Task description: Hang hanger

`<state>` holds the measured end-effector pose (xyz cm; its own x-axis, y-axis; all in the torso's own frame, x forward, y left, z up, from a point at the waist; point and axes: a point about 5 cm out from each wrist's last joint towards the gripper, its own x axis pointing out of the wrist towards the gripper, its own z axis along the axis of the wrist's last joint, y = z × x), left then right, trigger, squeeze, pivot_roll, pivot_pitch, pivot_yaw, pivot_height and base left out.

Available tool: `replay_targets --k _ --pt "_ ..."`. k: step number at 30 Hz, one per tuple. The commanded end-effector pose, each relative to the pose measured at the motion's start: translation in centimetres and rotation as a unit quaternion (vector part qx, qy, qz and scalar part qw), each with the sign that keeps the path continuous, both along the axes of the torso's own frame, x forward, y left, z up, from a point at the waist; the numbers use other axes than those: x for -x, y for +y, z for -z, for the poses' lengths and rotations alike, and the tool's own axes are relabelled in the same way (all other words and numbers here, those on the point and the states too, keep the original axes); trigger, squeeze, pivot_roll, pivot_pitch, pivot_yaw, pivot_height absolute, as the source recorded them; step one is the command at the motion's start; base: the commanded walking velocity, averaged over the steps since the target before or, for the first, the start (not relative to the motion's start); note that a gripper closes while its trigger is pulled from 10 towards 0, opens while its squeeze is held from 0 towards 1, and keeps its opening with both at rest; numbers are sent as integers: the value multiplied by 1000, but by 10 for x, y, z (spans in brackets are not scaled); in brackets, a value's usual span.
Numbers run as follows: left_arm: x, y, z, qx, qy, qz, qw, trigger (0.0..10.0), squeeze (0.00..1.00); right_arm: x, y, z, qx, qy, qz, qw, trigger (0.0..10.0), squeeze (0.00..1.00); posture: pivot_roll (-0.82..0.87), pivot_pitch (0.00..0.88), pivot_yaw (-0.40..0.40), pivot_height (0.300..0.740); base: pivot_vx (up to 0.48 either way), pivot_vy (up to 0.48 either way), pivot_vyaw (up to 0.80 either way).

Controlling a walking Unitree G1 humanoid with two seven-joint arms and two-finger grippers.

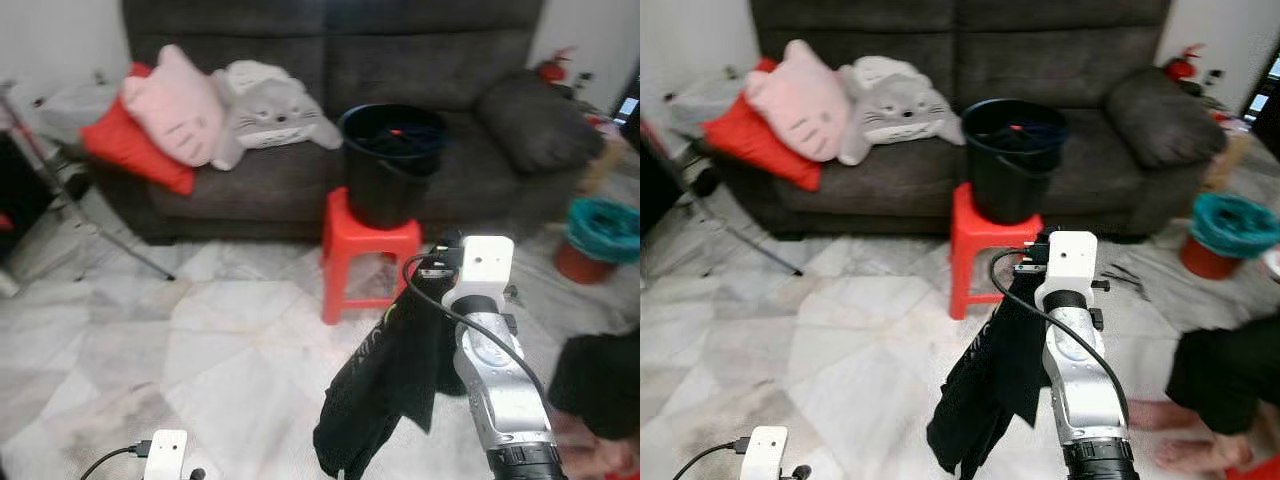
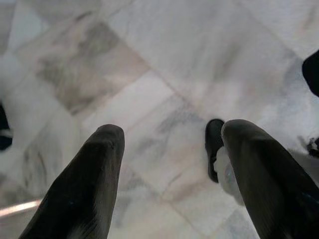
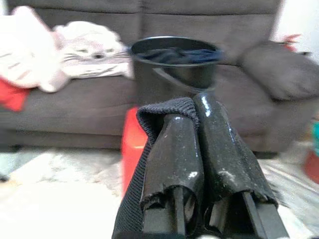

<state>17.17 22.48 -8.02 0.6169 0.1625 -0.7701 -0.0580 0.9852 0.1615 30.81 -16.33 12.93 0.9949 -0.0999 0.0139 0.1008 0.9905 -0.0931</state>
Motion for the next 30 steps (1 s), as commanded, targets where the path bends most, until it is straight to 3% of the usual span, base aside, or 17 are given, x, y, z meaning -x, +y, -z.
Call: replay_targets --k 1,30 --pt "6 3 2 -3 12 -3 1000 10000 0 -3 2 -9 -2 -21 -4 1000 10000 0 -75 0 28 740 0 0 800" --pt "10 -3 5 -1 20 3 1000 10000 0 -1 3 -12 13 -20 -16 1000 10000 0 -82 0 13 740 0 0 800"
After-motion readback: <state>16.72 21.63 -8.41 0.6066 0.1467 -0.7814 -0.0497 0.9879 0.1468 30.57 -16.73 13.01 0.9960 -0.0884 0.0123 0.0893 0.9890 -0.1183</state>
